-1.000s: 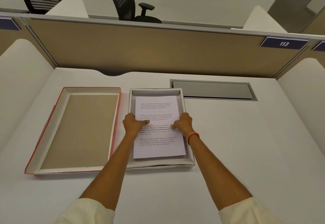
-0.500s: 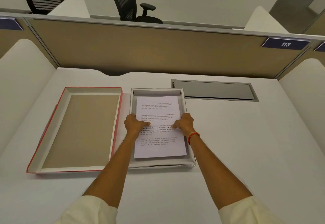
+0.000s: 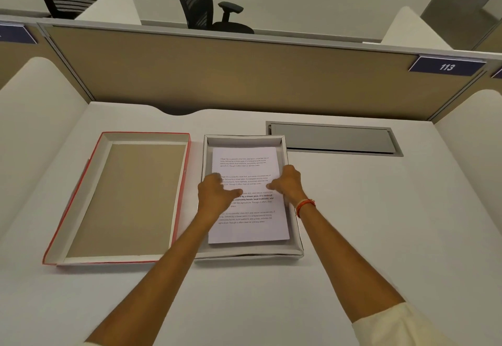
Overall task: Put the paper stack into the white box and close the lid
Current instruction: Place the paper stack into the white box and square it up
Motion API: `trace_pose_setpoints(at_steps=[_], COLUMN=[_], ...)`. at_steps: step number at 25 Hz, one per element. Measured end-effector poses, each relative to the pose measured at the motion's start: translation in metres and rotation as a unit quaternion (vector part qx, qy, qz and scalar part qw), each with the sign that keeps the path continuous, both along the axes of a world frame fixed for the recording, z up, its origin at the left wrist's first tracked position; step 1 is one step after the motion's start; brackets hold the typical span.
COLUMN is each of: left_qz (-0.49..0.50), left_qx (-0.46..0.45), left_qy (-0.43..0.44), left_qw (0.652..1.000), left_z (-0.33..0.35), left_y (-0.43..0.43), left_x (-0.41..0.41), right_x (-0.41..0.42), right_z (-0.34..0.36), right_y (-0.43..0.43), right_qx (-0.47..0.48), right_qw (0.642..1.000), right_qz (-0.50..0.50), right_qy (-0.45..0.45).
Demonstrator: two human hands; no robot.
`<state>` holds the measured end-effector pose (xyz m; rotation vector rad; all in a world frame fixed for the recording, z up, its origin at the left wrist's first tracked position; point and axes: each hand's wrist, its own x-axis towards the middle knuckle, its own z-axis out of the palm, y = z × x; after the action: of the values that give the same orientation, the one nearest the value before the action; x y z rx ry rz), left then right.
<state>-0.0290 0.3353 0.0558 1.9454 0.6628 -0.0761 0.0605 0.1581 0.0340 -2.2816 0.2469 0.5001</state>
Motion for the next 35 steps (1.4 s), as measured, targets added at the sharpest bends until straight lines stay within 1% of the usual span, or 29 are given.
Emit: trace_pose_setpoints(at_steps=[1,2,3,4,5,7,11,13,15,17,21,26,29,35], left_qz=[0.022,0.045,0.067,0.087,0.103,0.126,0.151,0.152,0.156,0.164,0.187,0.217,0.217,0.217], left_qx=[-0.092,-0.202,-0.309,-0.392,-0.445,-0.502,-0.602,-0.633,-0.64,-0.63,-0.614,-0.588,-0.591,-0.596], left_qy=[0.036,0.074,0.115,0.153,0.183,0.219,0.236,0.225,0.213,0.208,0.216,0.234,0.243,0.257], left_qw=[0.995,0.975,0.942,0.903,0.871,0.827,0.747,0.725,0.721,0.73,0.735,0.743,0.738,0.729], left_z=[0.003,0.005,0.007,0.009,0.009,0.006,-0.004,-0.007,-0.009,-0.01,-0.012,-0.021,-0.023,-0.027], left_y=[-0.003,-0.006,-0.01,-0.015,-0.02,-0.028,-0.038,-0.041,-0.041,-0.04,-0.039,-0.039,-0.038,-0.038], left_x=[-0.005,-0.011,-0.019,-0.026,-0.033,-0.044,-0.061,-0.066,-0.065,-0.061,-0.056,-0.053,-0.051,-0.048], right_x=[0.008,0.017,0.026,0.034,0.041,0.054,0.071,0.079,0.087,0.096,0.111,0.12,0.125,0.132], right_z=[0.004,0.009,0.015,0.02,0.024,0.027,0.022,0.02,0.019,0.017,0.013,0.002,-0.004,-0.003], right_y=[0.002,0.004,0.006,0.009,0.012,0.016,0.017,0.02,0.023,0.028,0.04,0.052,0.056,0.057], right_qx=[-0.003,-0.003,0.003,0.012,0.016,-0.001,-0.029,-0.034,-0.047,-0.062,-0.084,-0.12,-0.108,-0.059], right_qw=[1.0,0.999,0.998,0.996,0.994,0.988,0.974,0.97,0.963,0.956,0.946,0.924,0.921,0.932], right_qz=[0.009,0.021,0.035,0.05,0.069,0.118,0.199,0.225,0.25,0.274,0.306,0.36,0.372,0.356], right_qy=[-0.018,-0.037,-0.055,-0.067,-0.079,-0.1,-0.103,-0.091,-0.086,-0.081,-0.061,-0.04,-0.031,-0.018])
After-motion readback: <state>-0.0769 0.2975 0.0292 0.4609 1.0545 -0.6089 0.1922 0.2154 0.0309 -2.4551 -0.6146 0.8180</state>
